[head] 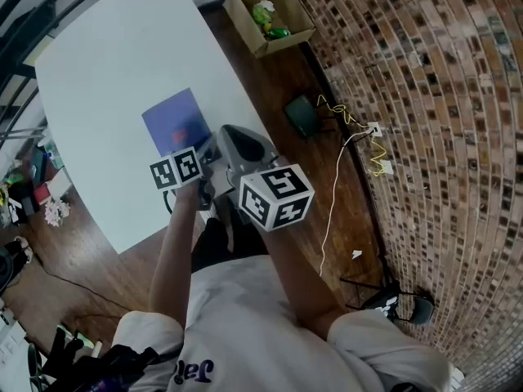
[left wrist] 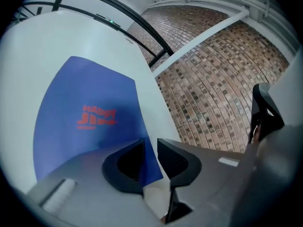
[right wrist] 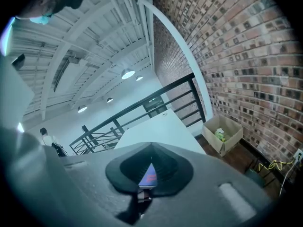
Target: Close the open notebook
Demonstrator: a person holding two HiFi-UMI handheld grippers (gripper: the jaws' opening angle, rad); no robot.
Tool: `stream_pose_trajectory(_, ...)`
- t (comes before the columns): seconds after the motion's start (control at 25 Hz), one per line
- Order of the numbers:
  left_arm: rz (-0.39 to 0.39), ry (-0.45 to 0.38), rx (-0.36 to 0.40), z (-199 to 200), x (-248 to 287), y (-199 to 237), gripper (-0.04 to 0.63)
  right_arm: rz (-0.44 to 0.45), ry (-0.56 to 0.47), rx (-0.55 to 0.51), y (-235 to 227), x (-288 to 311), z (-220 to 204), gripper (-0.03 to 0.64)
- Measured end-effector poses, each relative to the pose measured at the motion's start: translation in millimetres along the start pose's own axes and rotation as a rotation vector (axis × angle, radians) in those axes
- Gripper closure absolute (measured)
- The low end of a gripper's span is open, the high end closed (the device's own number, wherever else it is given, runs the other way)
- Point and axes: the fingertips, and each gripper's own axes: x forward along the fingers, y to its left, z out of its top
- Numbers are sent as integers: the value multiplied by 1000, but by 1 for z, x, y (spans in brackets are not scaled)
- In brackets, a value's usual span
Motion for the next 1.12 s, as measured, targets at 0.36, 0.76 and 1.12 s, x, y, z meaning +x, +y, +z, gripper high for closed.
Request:
stream_pose_trajectory(0.36,-98,-38,69,5,-23,-28,442,5,-64,-53,32,-25,22,626)
stream_pose_trajectory(0.76,-121,-475,388,43,-220,-98,540,6,-200,-196,127,-88,31,626)
stream_pose_trajectory(1.12,19,-708,558,12,-340,-109,578,78,-255,-344,203,-143,13,624)
